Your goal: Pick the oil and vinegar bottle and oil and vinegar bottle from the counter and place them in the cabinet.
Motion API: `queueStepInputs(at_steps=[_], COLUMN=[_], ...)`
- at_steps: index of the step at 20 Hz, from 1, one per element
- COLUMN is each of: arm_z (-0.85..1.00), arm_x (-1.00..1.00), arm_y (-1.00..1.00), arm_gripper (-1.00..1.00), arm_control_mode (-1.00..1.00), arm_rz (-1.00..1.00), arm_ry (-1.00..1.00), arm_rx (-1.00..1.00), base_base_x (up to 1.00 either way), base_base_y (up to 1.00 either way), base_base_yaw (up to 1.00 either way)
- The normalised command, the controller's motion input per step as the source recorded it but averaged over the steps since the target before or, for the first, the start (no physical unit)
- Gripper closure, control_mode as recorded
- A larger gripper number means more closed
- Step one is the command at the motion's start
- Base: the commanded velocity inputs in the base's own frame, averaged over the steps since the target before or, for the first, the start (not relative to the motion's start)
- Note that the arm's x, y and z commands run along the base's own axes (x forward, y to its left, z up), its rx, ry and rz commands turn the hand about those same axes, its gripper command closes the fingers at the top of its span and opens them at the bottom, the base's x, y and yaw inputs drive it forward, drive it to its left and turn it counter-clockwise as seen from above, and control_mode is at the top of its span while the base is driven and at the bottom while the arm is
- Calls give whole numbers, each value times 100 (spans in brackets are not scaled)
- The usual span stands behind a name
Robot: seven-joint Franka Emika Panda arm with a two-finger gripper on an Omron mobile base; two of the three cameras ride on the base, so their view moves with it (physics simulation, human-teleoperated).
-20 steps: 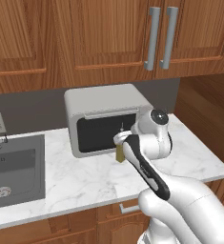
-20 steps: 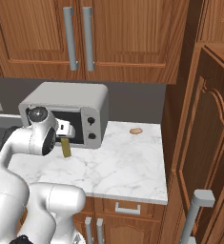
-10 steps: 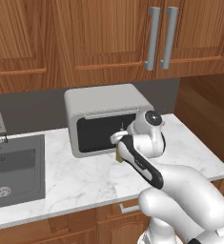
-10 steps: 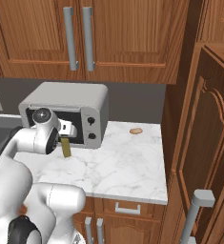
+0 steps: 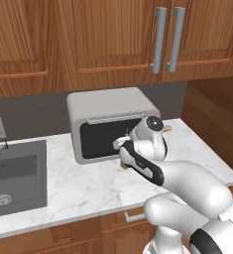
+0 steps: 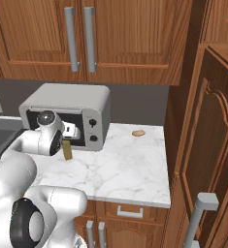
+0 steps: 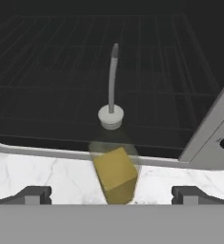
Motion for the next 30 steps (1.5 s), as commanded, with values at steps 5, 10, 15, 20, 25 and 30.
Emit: queueStepInputs(at_steps=[5,10,15,20,25,30], arm_z=[-18,-17,-17,-15,-16,-15], arm_x=[20,22,20,23,19,8], arm_y=[2,3,3,5,4,1], arm_gripper=[-100,-100,-100,-100,-100,100], arm_control_mode=[-100,-100,-100,-100,-100,-100], arm_rz=[0,0,0,0,0,0], arm_ry=[0,0,0,0,-1,-2], arm_rx=[-1,0,-1,0,0,0], base_base_x=[0,0,0,0,0,0], base_base_y=[0,0,0,0,0,0], base_base_yaw=[0,0,0,0,0,0])
